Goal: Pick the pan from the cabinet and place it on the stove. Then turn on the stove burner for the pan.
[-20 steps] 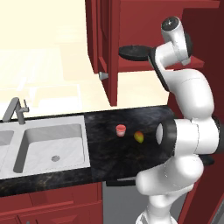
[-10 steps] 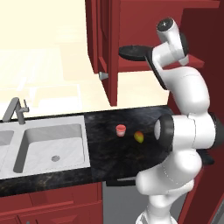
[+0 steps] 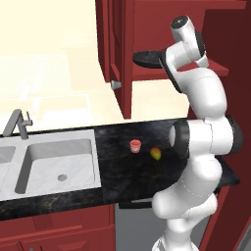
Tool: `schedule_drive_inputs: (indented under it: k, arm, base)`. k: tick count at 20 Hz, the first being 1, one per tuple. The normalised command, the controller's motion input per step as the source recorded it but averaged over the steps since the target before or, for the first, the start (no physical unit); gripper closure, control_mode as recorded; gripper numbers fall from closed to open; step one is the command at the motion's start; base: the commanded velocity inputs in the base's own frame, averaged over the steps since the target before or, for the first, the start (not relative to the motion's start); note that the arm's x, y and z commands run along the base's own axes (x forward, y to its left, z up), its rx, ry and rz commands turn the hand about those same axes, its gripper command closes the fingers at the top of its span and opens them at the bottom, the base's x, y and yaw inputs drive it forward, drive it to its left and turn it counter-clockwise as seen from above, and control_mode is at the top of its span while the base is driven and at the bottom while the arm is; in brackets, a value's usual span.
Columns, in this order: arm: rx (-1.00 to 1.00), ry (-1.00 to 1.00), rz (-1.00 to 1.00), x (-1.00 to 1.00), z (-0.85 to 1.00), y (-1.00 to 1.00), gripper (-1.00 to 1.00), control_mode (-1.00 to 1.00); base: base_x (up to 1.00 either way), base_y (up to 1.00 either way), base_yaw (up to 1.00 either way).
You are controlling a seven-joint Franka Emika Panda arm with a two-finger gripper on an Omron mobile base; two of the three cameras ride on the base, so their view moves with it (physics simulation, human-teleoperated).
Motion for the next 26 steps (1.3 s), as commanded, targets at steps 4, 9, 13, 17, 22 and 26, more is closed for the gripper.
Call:
schedule_drive_inputs:
  k: [4,9,13,17,22,26]
  arm:
    - [0.0,0.01,0.0,0.22,-0.1,0.0,-1.0,-1.0]
    - [0.04,0.0,0.0,0.22,-0.1,-0.01,-1.0,-1.0]
    - [0.06,0.0,0.0,0.2,-0.11,-0.07,-1.0,-1.0]
    - [0.05,0.0,0.0,0.2,-0.05,-0.03,-1.0,-1.0]
    - [0.0,0.0,0.0,0.23,0.0,-0.02,-1.0,-1.0]
    - [0.0,0.02,0.0,0.24,0.0,-0.02,-1.0,-1.0]
  base:
    - [0.0,0.0,0.0]
    - [0.0,0.0,0.0]
    - [0.0,0.0,0.0]
    - [0.0,0.0,0.0]
    - [0.0,0.0,0.0]
    - [0.0,0.0,0.0]
